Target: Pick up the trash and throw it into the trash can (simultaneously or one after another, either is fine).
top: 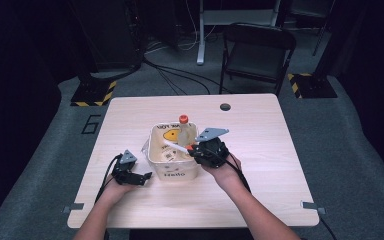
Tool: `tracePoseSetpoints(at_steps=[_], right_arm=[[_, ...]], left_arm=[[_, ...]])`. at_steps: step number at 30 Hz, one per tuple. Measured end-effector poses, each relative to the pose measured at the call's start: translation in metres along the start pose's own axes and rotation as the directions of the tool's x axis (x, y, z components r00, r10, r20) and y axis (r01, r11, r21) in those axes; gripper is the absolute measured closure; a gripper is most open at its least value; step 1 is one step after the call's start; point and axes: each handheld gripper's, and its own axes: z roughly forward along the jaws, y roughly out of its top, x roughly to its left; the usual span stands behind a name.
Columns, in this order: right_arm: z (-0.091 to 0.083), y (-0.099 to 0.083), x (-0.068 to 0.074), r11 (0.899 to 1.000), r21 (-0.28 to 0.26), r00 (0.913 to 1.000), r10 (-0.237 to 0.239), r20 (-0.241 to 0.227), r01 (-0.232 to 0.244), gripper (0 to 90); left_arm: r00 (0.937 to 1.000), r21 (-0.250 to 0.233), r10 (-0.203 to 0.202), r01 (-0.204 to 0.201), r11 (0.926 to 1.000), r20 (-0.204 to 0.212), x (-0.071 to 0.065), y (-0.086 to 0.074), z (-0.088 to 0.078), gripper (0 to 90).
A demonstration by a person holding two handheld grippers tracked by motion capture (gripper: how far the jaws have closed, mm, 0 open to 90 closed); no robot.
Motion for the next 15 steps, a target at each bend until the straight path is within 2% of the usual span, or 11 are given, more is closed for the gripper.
tracePoseSetpoints(at_steps=[3, 11, 15], right_arm=[[-0.001, 0.002, 0.001, 1.0, -0.02, 0.9999, -0.009, 0.004, 0.009, 65.2], [-0.013, 0.001, -0.003, 0.998, -0.062, 0.9999, 0.003, 0.014, -0.002, 58.2], [-0.022, -0.001, -0.008, 0.997, -0.078, 0.9993, 0.03, 0.022, -0.028, 55.5]], left_arm=[[1.0, 0.0, 0.0, 0.0, 1.0, 0.0, 0.0, 0.0, 0.0, 5.8], [1.0, 0.0, 0.001, -0.001, 1.0, 0.001, 0.0, 0.0, 0.0, 5.9], [1.0, 0.0, 0.001, -0.001, 1.0, 0.0, 0.0, 0.0, 0.0, 5.8]])
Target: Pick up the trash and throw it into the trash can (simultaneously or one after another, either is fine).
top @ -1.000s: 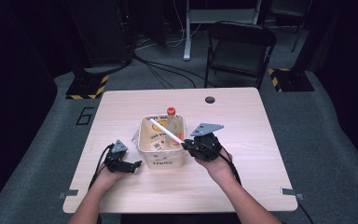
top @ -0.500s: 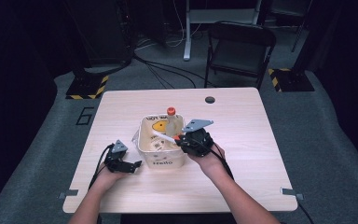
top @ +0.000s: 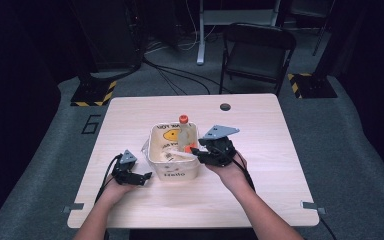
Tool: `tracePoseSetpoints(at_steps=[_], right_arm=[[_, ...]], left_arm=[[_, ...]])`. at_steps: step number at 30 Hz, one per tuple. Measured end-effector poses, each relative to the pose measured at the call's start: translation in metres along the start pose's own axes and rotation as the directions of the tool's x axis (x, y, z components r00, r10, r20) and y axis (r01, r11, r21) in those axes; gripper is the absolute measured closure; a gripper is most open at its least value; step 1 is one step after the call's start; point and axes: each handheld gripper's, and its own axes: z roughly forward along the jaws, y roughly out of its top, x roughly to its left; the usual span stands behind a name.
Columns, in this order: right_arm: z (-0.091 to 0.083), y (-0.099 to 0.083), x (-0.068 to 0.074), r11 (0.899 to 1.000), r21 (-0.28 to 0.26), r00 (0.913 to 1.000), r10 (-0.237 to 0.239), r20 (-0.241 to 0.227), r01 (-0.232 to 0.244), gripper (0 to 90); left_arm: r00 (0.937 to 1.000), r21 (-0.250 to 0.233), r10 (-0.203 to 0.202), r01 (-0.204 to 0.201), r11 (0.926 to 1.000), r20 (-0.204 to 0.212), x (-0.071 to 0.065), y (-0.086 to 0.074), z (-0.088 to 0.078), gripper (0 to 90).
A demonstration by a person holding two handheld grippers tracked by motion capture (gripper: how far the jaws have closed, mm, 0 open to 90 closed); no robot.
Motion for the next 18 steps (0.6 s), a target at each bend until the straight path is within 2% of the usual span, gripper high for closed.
tracePoseSetpoints(at_steps=[8, 15, 18], right_arm=[[-0.021, -0.006, -0.017, 0.999, -0.037, 0.9997, 0.016, 0.02, -0.015, 53.6], [-0.034, -0.015, -0.032, 0.997, -0.053, 0.9969, 0.06, 0.051, -0.057, 52.5], [-0.037, -0.019, -0.036, 0.997, -0.054, 0.9963, 0.064, 0.059, -0.06, 52.4]], left_arm=[[1.0, 0.0, 0.0, 0.0, 1.0, 0.0, 0.0, 0.0, 0.0, 5.9], [1.0, 0.0, 0.0, 0.0, 1.0, 0.0, 0.0, 0.0, 0.0, 5.9], [1.0, 0.0, 0.0, 0.0, 1.0, 0.0, 0.0, 0.0, 0.0, 5.9]])
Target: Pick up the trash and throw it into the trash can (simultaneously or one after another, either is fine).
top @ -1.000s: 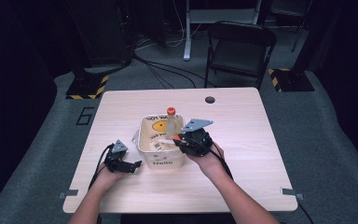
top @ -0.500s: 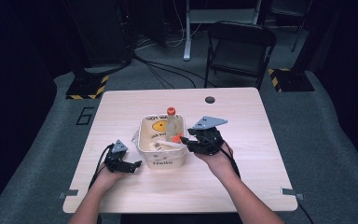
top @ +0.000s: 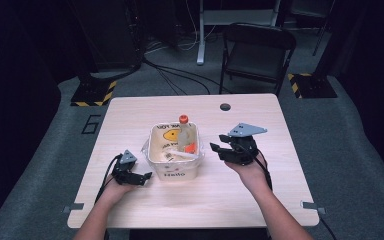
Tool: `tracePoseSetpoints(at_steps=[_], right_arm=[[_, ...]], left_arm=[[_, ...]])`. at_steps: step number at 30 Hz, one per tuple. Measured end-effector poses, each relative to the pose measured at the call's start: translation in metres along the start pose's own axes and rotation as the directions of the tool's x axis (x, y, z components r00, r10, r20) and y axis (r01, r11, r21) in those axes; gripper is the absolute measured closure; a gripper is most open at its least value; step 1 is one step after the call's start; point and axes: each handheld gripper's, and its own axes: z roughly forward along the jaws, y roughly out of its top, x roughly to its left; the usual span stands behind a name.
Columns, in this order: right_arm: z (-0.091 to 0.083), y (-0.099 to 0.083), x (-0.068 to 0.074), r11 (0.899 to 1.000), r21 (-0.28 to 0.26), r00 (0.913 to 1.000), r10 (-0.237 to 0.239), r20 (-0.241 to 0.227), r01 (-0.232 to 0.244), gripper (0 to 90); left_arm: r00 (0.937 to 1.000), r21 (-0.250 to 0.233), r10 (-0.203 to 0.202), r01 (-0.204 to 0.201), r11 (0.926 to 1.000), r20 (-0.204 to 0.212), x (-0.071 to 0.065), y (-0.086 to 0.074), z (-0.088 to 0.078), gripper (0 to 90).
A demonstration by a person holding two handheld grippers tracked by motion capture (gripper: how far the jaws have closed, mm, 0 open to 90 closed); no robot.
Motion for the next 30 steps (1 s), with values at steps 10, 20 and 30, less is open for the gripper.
tracePoseSetpoints(at_steps=[10, 20, 30], right_arm=[[-0.006, -0.019, -0.01, 1.0, 0.016, 0.9997, -0.009, 0.022, 0.009, 51.1], [-0.01, -0.045, -0.025, 1.0, 0.025, 0.9984, 0.017, 0.053, -0.018, 48.8], [-0.016, -0.07, -0.036, 0.999, 0.053, 0.9944, 0.006, 0.105, -0.012, 47.7]], left_arm=[[1.0, 0.0, 0.0, 0.0, 1.0, 0.0, 0.0, 0.0, 0.0, 5.9], [1.0, 0.0, 0.0, 0.0, 1.0, 0.0, 0.0, 0.0, 0.0, 5.9], [1.0, 0.0, 0.0, 0.0, 1.0, 0.0, 0.0, 0.0, 0.0, 5.8]])
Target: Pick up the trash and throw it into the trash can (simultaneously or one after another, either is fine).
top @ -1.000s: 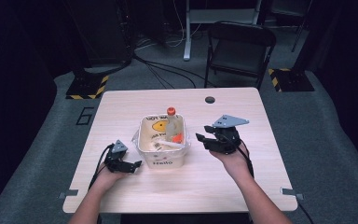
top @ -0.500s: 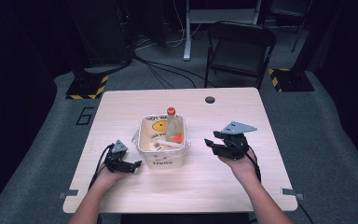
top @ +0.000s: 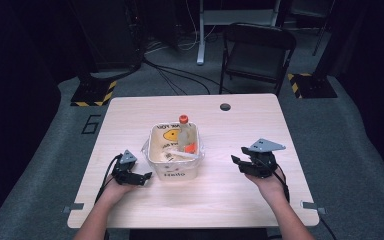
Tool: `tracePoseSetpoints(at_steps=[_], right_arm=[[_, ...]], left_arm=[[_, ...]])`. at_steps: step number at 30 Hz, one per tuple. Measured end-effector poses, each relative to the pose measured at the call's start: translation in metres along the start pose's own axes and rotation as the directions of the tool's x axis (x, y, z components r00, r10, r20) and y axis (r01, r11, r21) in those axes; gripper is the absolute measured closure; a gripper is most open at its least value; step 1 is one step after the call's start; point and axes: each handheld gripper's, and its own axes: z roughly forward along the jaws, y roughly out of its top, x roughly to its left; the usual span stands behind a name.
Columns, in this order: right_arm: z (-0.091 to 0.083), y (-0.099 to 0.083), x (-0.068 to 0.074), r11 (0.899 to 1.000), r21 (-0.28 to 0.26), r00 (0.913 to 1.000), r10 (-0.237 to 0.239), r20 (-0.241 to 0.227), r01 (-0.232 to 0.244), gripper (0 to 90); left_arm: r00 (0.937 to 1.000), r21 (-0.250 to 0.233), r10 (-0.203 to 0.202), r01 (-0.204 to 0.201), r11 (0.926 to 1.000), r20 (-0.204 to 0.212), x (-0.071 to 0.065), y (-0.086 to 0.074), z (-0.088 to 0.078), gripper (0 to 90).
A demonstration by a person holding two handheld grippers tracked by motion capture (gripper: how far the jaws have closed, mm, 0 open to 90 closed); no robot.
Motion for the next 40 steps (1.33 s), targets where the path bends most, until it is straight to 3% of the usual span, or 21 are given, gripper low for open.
tracePoseSetpoints(at_steps=[13, 20, 32, 36, 40], right_arm=[[0.002, -0.029, -0.008, 0.997, 0.076, 0.9981, -0.01, 0.06, 0.005, 48.6], [0.006, -0.047, -0.015, 0.995, 0.083, 0.9958, 0.044, 0.08, -0.051, 48.7], [0.007, -0.068, -0.031, 0.989, 0.099, 0.9913, 0.097, 0.089, -0.106, 49.9], [0.01, -0.074, -0.035, 0.987, 0.13, 0.9922, 0.082, 0.094, -0.094, 49.8], [0.013, -0.079, -0.041, 0.983, 0.138, 0.9896, 0.106, 0.097, -0.119, 49.7]], left_arm=[[1.0, 0.0, 0.0, 0.0, 1.0, 0.0, 0.0, 0.0, 0.0, 5.8], [1.0, 0.0, 0.0, 0.0, 1.0, 0.0, 0.0, 0.0, 0.0, 5.8], [1.0, 0.001, 0.0, 0.0, 1.0, 0.0, 0.0, 0.0, 0.0, 5.9], [1.0, 0.001, 0.0, 0.0, 1.0, 0.0, 0.0, 0.0, 0.0, 5.9], [1.0, 0.0, 0.0, 0.0, 1.0, 0.0, 0.0, 0.0, 0.0, 5.8]])
